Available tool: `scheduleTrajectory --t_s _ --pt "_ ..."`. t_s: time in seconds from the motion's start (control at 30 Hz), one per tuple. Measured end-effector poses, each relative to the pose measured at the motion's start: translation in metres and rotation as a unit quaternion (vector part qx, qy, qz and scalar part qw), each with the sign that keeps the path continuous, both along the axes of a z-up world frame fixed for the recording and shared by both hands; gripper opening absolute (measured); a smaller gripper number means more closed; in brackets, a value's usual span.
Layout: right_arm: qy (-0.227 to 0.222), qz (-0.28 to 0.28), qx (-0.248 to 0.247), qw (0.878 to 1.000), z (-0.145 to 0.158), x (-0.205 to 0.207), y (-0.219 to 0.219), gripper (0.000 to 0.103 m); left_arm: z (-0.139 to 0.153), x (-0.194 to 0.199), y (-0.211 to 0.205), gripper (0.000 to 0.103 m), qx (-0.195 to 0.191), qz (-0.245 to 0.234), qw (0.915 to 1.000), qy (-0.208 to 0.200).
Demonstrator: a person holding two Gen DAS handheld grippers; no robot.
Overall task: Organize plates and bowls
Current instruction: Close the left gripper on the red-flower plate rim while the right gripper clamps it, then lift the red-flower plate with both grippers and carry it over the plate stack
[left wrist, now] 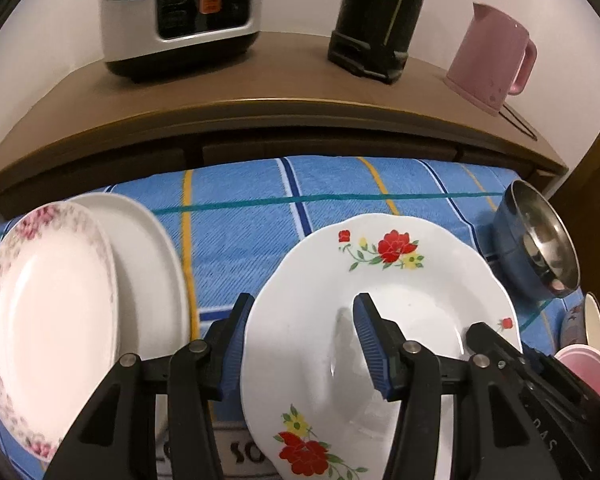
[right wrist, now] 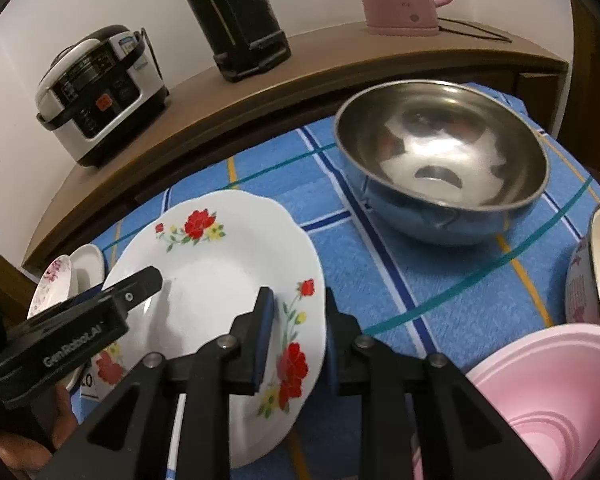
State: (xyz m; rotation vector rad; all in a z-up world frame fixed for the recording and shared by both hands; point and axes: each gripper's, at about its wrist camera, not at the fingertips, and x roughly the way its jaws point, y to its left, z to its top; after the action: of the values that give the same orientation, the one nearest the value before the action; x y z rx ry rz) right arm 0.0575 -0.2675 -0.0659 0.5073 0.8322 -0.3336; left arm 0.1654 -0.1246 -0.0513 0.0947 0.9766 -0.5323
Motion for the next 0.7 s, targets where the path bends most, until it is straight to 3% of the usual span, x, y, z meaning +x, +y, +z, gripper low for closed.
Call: scheduleTrajectory --t_s 0.5,0.7 --pt "-0.042 0.030 -0.009 0.999 0.024 -0.017 0.022 0.023 0.040 -0.030 0.037 0.054 -0.009 0.041 0.9971 -0.063" --pt "-0.056 0.042 -0.013 0.997 0.032 -0.019 0.032 0.023 0.044 -0.038 0.051 0.054 -0.009 0.054 0.9961 -0.069"
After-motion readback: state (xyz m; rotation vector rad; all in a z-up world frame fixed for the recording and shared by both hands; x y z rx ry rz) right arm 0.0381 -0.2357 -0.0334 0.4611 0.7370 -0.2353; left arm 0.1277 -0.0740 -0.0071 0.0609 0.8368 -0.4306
